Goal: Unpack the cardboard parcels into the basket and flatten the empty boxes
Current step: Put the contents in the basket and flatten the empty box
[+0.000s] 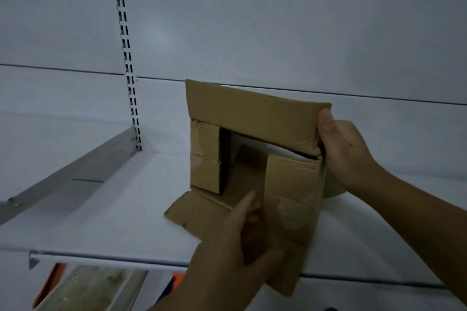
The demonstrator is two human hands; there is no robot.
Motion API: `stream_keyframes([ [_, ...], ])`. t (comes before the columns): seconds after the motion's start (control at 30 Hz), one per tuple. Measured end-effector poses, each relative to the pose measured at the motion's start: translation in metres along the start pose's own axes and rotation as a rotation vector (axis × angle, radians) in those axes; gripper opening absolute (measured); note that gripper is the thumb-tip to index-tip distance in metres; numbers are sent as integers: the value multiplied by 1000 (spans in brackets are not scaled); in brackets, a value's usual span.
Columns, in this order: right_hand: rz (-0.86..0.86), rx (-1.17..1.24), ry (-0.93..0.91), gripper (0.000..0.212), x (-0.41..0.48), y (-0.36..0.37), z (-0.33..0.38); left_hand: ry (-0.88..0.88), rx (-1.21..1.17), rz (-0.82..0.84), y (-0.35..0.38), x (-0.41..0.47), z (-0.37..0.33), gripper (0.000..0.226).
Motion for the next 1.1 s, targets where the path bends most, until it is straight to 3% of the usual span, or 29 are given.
stream_keyframes([
  [0.07, -23, 11, 27, 52, -4, 3, 0, -138, -82, -6, 28, 9, -8, 78],
  [0.2, -7, 17, 50, 53, -10, 12, 1, -127, -343, 28, 31, 5, -9, 47],
  [0.27, 14, -6, 83, 65, -10, 18, 0, -133, -256, 51, 41, -2, -12, 40],
  [0.33, 63, -66, 92, 73, -10, 27, -4, -92, -59, 201, 52, -9, -14, 25],
  [0.4, 92, -89, 43, 76, -12, 42, -5, 105, 14, 231, 35, -14, -23, 15],
  [0.43, 106, -93, 11, 79, -15, 52, -4, 229, -14, 180, 18, -18, -30, 15],
  [0.5, 214, -43, 0, 72, -27, 77, -4, 268, -203, 26, -23, -25, -34, 20],
  [0.6, 665, -45, 9, 56, -56, 117, -4, 274, -352, -495, -92, -24, -22, 33],
  [0.67, 833, -79, -88, 51, -63, 124, -7, 288, -316, -625, -123, -20, -20, 31],
  [0.77, 944, -103, -212, 63, -63, 124, -3, 215, -144, -490, -137, -4, -24, 29],
  [0.9, 968, -54, -312, 85, -68, 116, 5, -5, 294, -170, -121, 27, -23, 14],
  [0.97, 947, -87, -327, 81, -73, 102, 1, -74, 429, 18, -116, 35, -14, 16],
  [1.1, 847, -350, -303, 48, -80, 63, -18, -98, 589, 306, -81, 38, 12, 51],
])
Point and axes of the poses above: each hand's wrist, its own x-axis towards the middle knuckle, its own y-axis out of the palm, z = x × y, the point moved 5 cm from there along x, towards the middle knuckle, and after that the axes turned 14 degrees about -y, right-handed, at the moved point
